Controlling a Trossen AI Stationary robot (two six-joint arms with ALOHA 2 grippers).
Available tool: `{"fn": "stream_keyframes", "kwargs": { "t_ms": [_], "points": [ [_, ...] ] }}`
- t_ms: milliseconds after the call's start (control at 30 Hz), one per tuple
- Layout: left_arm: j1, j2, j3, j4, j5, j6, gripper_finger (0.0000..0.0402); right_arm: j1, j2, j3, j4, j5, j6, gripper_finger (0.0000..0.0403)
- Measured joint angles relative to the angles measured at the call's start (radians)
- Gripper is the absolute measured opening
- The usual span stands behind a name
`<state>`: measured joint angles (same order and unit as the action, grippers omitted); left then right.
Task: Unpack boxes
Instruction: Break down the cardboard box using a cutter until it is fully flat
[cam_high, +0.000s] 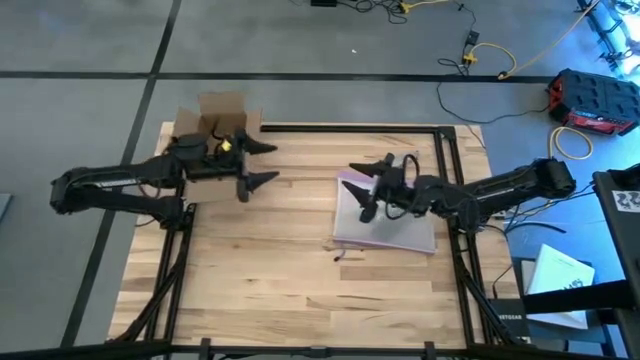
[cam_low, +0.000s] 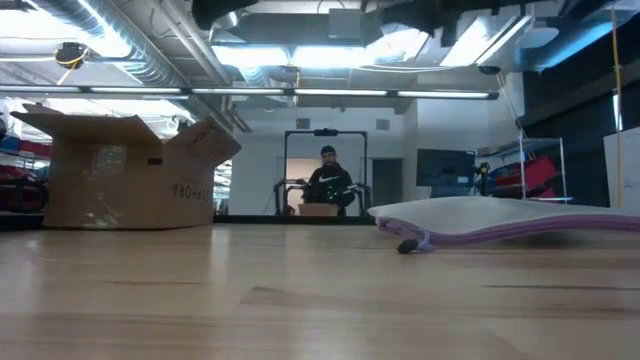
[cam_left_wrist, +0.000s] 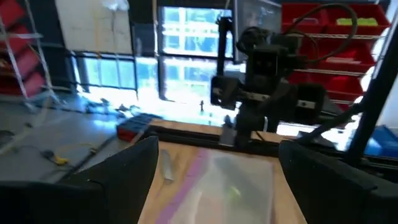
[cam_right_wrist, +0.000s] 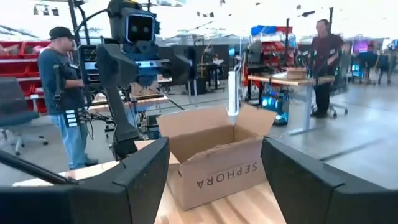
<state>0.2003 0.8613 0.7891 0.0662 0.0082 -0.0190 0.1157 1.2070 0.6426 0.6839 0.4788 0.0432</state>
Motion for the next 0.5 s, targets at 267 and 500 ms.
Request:
{"fn": "stream_keyframes", "kwargs": {
  "t_ms": [267, 500],
  "points": [
    [0.105, -0.125, 0.000, -0.180, 0.006, 0.045, 0.0320, -0.064, 0.175, 0.204, -0.139, -0.052, 0.026, 0.0241],
    [0.201, -0.208, 0.000, -0.340, -0.043, 0.035, 0.0320, -0.156, 0.268, 0.380, -0.235, -0.191, 0.029, 0.0241]
  ]
}}
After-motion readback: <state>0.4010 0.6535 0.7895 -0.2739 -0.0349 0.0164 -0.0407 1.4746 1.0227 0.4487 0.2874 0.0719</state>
